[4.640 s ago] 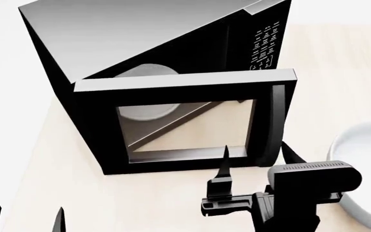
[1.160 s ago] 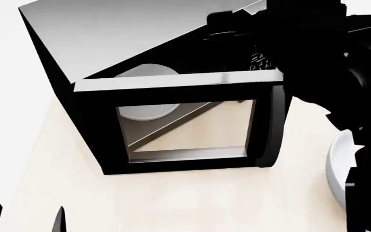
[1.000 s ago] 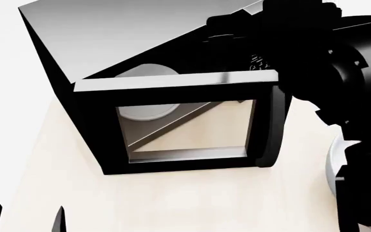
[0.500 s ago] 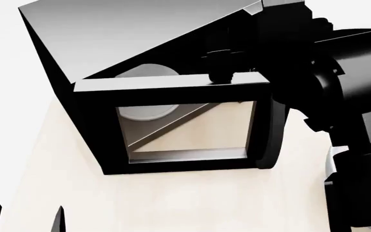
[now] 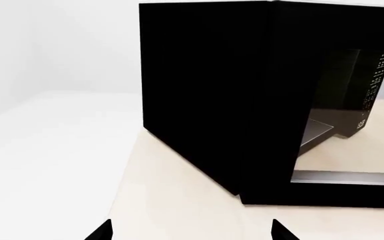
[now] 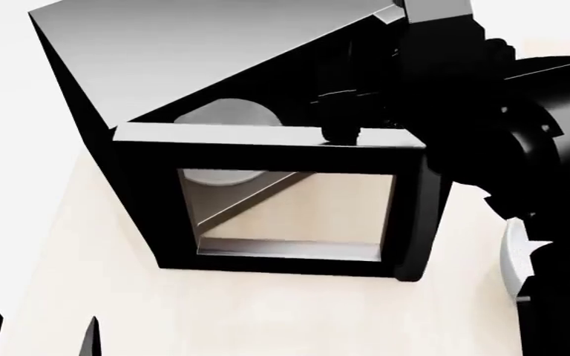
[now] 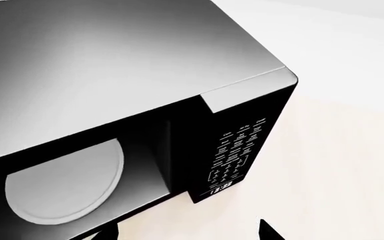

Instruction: Open the microwave.

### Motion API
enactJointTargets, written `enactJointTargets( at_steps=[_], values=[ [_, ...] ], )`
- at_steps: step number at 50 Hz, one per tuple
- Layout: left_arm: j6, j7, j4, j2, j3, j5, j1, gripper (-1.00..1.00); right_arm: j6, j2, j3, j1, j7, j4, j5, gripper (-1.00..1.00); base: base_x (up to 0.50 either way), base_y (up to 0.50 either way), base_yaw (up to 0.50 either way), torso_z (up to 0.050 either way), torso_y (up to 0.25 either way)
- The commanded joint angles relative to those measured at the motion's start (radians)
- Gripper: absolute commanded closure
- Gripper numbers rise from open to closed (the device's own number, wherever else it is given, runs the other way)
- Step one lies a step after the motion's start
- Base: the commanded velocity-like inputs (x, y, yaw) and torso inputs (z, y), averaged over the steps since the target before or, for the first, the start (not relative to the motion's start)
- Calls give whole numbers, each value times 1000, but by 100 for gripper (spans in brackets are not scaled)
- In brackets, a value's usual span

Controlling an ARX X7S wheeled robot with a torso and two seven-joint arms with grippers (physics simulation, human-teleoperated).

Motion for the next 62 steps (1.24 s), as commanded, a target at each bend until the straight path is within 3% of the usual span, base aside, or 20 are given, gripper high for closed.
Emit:
enactJointTargets(
  at_steps=[1, 25, 62],
  values=[
    [0, -4, 4, -3, 2, -1, 2, -100, 77, 32, 19, -59, 53, -100, 58, -100, 0, 0, 0, 0, 0],
    [1, -11, 8, -8, 6, -3, 1, -100, 226, 80, 145, -171, 216, -346, 229, -100, 0, 0, 0, 0, -1],
    [5, -18, 6, -14, 16, -6, -2, -100, 281, 120, 222, -297, 362, -528, 448, -100, 0, 0, 0, 0, -1]
  ],
)
